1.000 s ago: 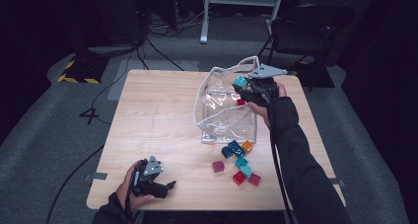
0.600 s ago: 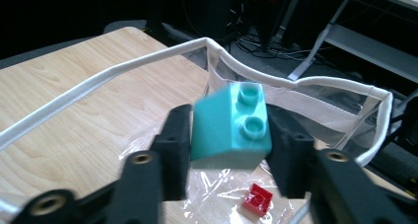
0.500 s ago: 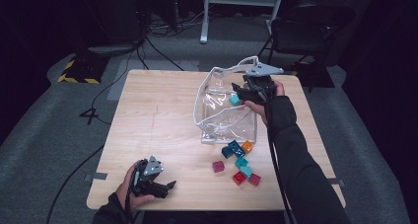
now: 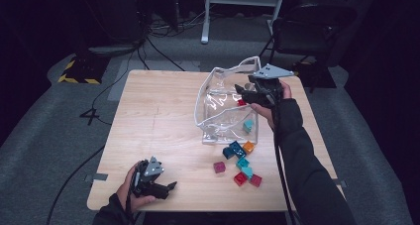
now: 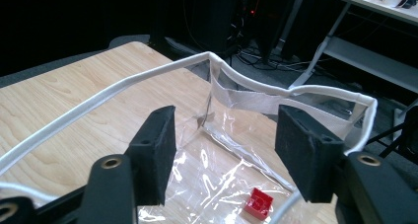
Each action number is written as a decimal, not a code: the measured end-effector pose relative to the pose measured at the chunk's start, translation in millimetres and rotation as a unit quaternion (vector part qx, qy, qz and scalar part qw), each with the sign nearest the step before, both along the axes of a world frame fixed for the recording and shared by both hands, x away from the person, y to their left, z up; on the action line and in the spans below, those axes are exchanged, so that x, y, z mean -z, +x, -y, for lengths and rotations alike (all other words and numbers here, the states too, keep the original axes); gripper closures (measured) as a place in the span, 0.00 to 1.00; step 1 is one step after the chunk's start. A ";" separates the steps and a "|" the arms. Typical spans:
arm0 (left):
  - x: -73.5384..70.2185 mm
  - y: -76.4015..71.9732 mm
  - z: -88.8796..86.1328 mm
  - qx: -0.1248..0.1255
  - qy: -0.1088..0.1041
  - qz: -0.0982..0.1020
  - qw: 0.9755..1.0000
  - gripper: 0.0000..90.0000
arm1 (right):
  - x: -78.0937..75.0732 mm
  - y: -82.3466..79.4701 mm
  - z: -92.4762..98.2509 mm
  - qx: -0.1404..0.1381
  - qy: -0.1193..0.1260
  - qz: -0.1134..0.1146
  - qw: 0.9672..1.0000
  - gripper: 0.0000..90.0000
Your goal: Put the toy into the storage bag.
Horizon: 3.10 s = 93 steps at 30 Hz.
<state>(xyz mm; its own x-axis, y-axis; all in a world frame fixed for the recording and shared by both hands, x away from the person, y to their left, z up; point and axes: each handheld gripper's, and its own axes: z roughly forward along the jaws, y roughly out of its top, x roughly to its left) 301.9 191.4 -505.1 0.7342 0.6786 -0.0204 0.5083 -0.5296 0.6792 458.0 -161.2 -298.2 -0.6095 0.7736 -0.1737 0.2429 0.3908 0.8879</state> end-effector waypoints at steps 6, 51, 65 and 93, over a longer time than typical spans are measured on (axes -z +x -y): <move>0.0 0.0 0.0 0.000 0.000 0.000 1.000 0.12 | -0.8 -11.2 12.5 -0.006 0.001 0.003 1.000 0.43; -0.1 -0.1 0.4 -0.002 0.000 -0.001 1.000 0.12 | 97.3 -127.5 65.4 -0.083 -0.051 -0.035 0.995 0.28; -0.1 0.0 0.5 -0.003 0.000 -0.001 1.000 0.12 | 139.0 -151.8 88.2 -0.102 -0.048 -0.079 0.991 0.29; -0.2 0.1 0.3 -0.003 0.001 -0.001 1.000 0.12 | 205.0 -151.3 88.7 -0.142 -0.053 -0.153 0.976 0.33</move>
<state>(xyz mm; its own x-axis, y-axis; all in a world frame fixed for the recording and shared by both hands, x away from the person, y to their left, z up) 302.0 191.1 -504.9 0.7307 0.6824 -0.0211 0.5128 -0.5282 0.6768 306.8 -249.9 -503.3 -0.8332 0.5526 -0.0196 0.3589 0.5675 0.7410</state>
